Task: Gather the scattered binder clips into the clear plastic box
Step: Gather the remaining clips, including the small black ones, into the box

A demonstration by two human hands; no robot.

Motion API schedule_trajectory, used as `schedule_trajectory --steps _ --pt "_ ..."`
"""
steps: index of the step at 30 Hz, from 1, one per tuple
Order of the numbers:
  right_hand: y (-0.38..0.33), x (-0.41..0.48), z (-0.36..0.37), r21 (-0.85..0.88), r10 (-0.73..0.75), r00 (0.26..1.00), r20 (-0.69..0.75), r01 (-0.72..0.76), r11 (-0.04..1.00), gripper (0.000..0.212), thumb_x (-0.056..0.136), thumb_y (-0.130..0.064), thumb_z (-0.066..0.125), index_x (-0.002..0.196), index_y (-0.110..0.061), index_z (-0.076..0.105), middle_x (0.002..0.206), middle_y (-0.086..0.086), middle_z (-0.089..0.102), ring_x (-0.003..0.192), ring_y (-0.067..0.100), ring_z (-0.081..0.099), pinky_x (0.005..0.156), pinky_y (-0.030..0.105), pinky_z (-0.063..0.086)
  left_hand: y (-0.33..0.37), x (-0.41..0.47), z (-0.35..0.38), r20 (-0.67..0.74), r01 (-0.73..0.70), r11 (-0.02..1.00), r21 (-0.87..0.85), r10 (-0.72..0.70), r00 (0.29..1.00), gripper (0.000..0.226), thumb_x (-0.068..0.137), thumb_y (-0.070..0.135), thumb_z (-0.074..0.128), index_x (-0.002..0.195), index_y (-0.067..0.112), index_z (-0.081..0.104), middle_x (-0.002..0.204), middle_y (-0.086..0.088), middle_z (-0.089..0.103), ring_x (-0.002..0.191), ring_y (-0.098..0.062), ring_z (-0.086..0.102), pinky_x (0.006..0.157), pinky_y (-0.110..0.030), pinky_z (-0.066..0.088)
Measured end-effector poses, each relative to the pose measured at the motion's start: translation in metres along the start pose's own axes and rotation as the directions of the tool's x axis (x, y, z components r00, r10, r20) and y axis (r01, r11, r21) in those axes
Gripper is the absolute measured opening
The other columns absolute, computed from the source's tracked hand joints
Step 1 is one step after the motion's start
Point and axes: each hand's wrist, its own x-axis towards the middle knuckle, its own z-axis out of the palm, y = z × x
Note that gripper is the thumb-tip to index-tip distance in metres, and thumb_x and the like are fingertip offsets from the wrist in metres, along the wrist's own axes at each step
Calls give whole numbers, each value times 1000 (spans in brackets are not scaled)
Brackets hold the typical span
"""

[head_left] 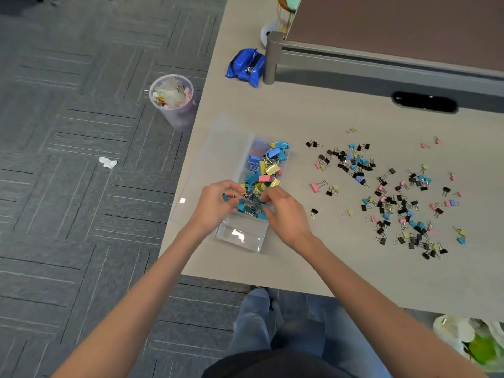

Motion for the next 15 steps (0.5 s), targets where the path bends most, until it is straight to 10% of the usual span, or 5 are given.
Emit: schedule_trajectory --steps 6,15 --pt "3 -6 -2 66 15 991 -135 -6 998 17 90 -6 48 98 -18 57 101 -5 59 82 16 59 63 30 46 -9 5 7 137 -307 838 451 275 952 20 88 0 59 98 15 68 96 2 70 89 -17 64 80 -31 50" --pt "9 -7 0 141 70 978 -196 -42 989 19 89 -4 46 98 -16 58 100 -5 60 79 16 60 66 39 51 -14 10 6 224 -523 626 578 494 840 17 99 24 47 109 13 57 101 -4 67 83 -23 63 70 -39 52"
